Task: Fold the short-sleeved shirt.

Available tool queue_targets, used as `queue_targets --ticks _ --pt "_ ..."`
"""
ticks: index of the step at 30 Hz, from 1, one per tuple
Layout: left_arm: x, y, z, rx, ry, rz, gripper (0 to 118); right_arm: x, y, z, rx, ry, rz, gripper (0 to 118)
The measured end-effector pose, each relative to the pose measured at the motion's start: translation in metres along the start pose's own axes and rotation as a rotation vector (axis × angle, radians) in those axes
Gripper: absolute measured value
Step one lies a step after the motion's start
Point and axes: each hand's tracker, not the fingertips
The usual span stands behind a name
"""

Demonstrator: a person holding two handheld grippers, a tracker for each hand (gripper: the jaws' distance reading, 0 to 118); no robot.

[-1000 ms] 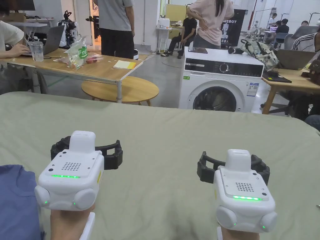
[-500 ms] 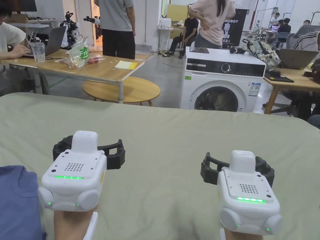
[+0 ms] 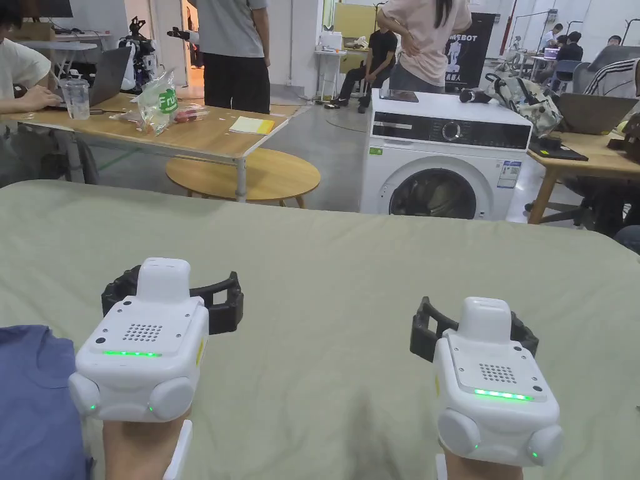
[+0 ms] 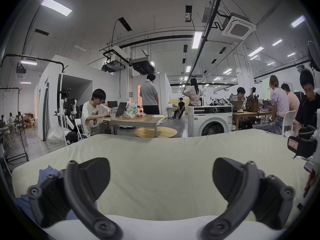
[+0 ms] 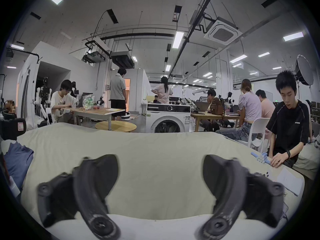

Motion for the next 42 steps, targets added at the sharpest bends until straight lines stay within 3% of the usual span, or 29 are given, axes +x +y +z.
queue_targets --ticks 1,3,4,5,6,7,8,9,15,20,23,36,42 --pt "0.0 0.0 0.001 0.007 -0.003 0.002 107 0.0 0.0 0.0 -0.001 0.002 0.001 81" --pt "0.001 0.0 0.0 -0.004 0.001 -0.005 54 -0.001 0.001 0.0 0.0 0.006 0.007 56" --pt "0.001 0.0 -0.003 -0.027 0.003 -0.009 33 -0.002 0.001 0.0 0.003 0.01 0.016 42" --pt "0.001 -0.001 -0.003 -0.03 -0.003 -0.004 22 -0.002 0.002 0.0 0.004 0.01 0.021 20" --pt "0.0 -0.003 -0.003 -0.029 -0.017 0.008 21 -0.002 0.002 0.001 0.01 0.005 0.026 7" --pt "0.0 -0.004 -0.002 -0.027 -0.03 0.012 16 -0.001 0.003 0.003 0.016 -0.003 0.021 2" --pt "0.001 -0.004 -0.001 -0.027 -0.024 0.002 0 0.0 0.003 0.004 0.019 -0.005 0.016 0" --pt "0.004 -0.005 0.0 -0.018 0.021 -0.039 0 0.001 0.004 0.005 0.022 -0.005 0.009 0" --pt "0.005 -0.002 0.001 -0.03 -0.021 -0.042 0 0.005 0.002 0.003 0.005 -0.004 -0.005 0" --pt "-0.012 0.005 -0.002 -0.1 -0.057 0.037 0 0.001 0.007 0.005 -0.007 -0.003 -0.021 0" --pt "-0.026 0.007 -0.001 -0.139 -0.002 0.028 0 -0.012 0.013 0.007 -0.005 0.028 -0.015 0" --pt "-0.182 0.012 0.056 -0.405 0.25 0.1 0 -0.152 0.016 0.02 -0.05 0.336 0.02 0" --pt "-0.255 -0.007 0.071 -0.655 0.232 0.199 0 -0.195 0.004 0.03 -0.081 0.431 0.041 0"
